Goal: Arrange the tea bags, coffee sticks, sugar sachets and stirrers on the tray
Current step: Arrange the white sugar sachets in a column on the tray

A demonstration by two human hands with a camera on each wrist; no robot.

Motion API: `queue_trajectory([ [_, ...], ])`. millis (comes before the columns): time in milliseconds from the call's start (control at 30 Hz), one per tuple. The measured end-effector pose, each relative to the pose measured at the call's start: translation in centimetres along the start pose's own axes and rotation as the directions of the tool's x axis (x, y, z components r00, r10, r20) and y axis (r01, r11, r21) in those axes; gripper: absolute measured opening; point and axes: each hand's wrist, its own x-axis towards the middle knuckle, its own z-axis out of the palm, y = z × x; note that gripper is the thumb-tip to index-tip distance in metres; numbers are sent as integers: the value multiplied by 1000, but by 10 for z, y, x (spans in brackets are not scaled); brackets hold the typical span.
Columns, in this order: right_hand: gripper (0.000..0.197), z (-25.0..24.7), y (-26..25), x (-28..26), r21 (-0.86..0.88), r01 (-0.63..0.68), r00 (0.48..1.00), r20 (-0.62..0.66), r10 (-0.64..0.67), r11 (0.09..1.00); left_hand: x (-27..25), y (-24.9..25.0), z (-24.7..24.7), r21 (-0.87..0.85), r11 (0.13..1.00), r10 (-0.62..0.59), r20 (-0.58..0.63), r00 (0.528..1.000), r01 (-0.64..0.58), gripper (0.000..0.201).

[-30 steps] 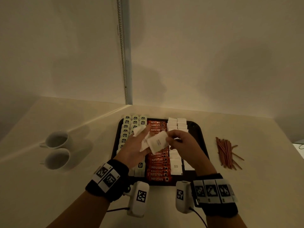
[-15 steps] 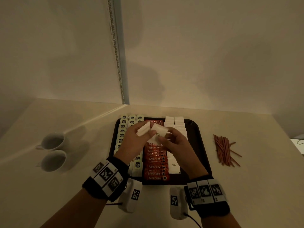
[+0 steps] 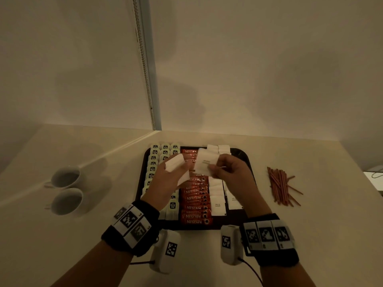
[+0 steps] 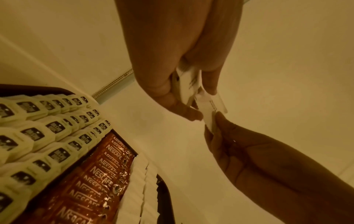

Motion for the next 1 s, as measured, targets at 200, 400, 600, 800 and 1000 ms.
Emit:
queue_trajectory([
  [200,21,-57,68,1,-378,-192,979,-139,149,906,-4,2,-17,-149,983,-107,-21,994,102,24],
  [400,29,-80,145,-8,-519,-402,915,-204,348,754,-6,0,-22,-182,977,-132,-94,987,114,21],
  [600,29,-73,158,-7,-517,-445,895,-225,385,731,-5,-1,-25,-252,957,-159,-50,986,142,24],
  [800,27,-63,160,-5,-535,-445,893,-327,309,718,-3,-3,-25,-305,938,-180,-23,983,165,35],
  [1000,33,-55,152,-5,-541,-431,894,-368,257,723,-4,1,-20,-321,935,-170,-30,985,151,32],
])
